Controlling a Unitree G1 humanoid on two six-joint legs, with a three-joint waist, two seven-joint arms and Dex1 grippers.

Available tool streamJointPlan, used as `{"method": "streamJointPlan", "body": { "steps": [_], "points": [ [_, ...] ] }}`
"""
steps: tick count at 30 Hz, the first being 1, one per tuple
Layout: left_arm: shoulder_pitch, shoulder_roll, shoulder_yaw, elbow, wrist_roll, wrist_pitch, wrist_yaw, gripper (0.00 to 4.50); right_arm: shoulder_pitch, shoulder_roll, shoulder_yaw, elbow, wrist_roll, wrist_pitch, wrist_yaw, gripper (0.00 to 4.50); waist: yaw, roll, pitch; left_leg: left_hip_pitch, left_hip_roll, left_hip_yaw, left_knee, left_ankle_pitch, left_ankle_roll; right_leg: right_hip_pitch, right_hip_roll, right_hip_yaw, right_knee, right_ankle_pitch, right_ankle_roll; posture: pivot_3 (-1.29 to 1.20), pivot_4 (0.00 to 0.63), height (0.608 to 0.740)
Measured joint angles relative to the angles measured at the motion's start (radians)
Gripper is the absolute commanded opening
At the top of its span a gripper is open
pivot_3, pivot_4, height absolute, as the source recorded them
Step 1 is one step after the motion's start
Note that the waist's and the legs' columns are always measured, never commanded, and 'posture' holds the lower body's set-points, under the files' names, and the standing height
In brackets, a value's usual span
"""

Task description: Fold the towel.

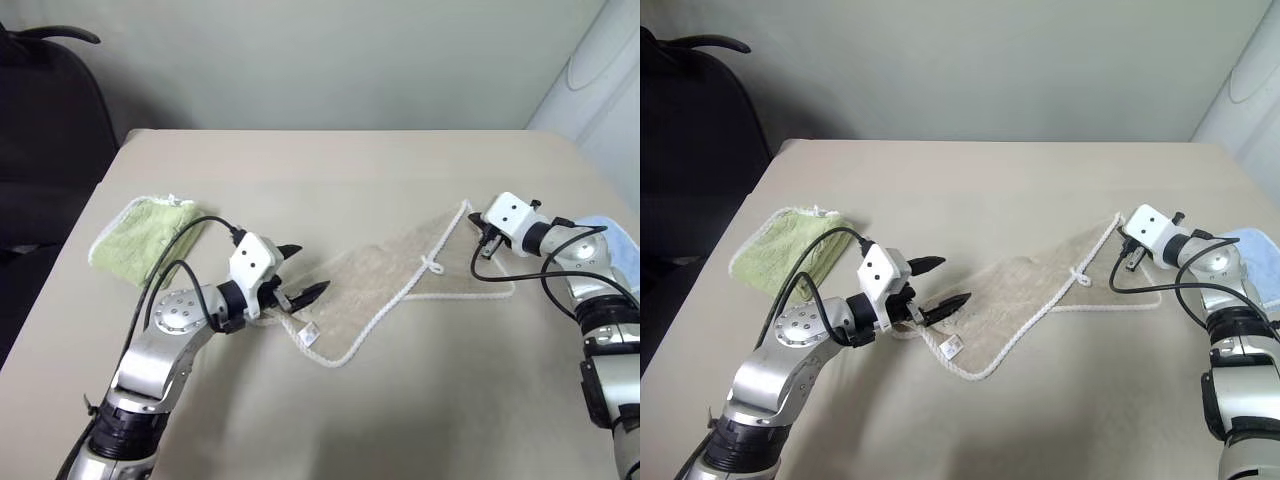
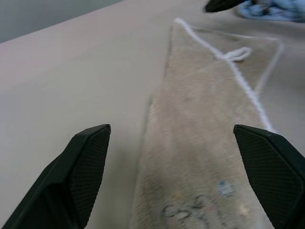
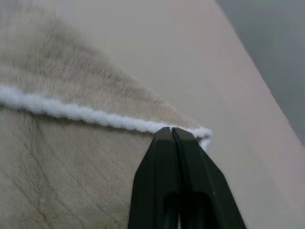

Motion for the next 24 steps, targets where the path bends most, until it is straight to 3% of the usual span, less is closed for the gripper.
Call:
{"method": "streamJointPlan", "body": {
  "steps": [10,17,24],
  "points": [
    [-0.032,-0.036,-0.052,0.002,0.02,-0.019,-0.018,4.5,-0.196,-0.036,0.261,0.236,-0.372,-0.181,-0.268,4.41,-0.006,0.001,0.0,-0.002,0.002,0.0,0.0,-0.005,0.009,-0.003,-0.001,-0.001,0.0,0.002,-0.002,0.0,0.15,0.74],
    [0.067,-0.042,-0.038,0.0,0.028,-0.033,0.009,4.5,-0.282,0.007,0.42,0.306,-0.583,-0.193,-0.544,4.41,-0.009,0.002,0.0,-0.003,0.003,0.0,0.0,-0.006,0.01,-0.005,-0.001,-0.001,0.0,0.002,-0.003,0.0,0.15,0.74],
    [0.074,-0.071,-0.013,-0.04,0.029,-0.032,0.055,4.5,-0.348,0.07,0.507,0.343,-0.692,-0.144,-0.656,4.41,-0.008,0.003,0.0,-0.007,0.003,0.0,0.0,-0.005,0.01,-0.009,-0.001,-0.002,0.0,0.003,-0.005,0.0,0.15,0.74]
  ]
}}
